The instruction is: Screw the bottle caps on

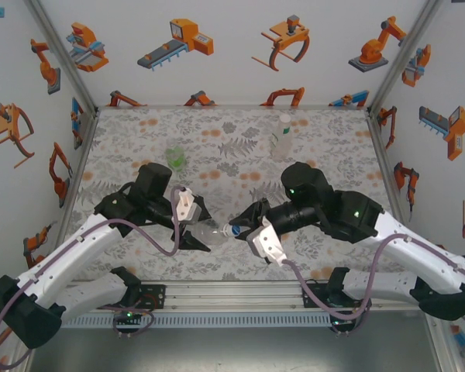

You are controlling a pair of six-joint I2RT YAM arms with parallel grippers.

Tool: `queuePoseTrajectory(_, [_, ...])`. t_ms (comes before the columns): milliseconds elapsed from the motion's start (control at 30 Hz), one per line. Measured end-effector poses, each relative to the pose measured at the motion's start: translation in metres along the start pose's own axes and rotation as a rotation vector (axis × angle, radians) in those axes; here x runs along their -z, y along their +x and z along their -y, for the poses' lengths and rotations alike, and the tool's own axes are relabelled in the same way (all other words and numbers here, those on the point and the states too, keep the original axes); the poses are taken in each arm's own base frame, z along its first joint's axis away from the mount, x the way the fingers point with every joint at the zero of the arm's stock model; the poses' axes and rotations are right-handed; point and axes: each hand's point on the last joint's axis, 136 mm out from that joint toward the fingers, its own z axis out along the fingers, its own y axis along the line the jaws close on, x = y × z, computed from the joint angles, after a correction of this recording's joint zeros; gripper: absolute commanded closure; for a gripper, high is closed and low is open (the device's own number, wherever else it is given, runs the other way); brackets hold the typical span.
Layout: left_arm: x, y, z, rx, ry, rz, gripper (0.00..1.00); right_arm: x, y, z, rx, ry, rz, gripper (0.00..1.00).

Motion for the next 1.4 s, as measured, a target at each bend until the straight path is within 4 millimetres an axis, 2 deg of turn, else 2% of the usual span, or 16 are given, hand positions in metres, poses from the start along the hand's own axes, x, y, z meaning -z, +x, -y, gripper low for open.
queuePoseTrajectory(167, [0.001,-0.013,0.011,-0.001,0.061,0.054,1.0,0.001,-0.02,-0.002,0.125,-0.011,0.011,1.0])
queuePoseTrajectory(367, [0.001,-0.017,0.02,0.016,0.109,0.081,1.0,0.0,-0.031,-0.007,0.21,-0.023,0.017,1.0])
queuePoseTrajectory(600, [0.001,-0.016,0.019,0.002,0.1,0.072,1.0,0.002,-0.032,-0.008,0.22,-0.015,0.013,1.0])
queuePoseTrajectory(900, [0.002,-0.011,0.013,-0.052,0.041,0.023,1.0,0.0,-0.029,-0.011,0.118,-0.024,0.002,1.0])
queuePoseTrajectory(1400, [0.001,-0.006,0.01,-0.074,0.01,-0.013,1.0,-0.007,-0.019,-0.002,0.068,0.025,-0.036,1.0])
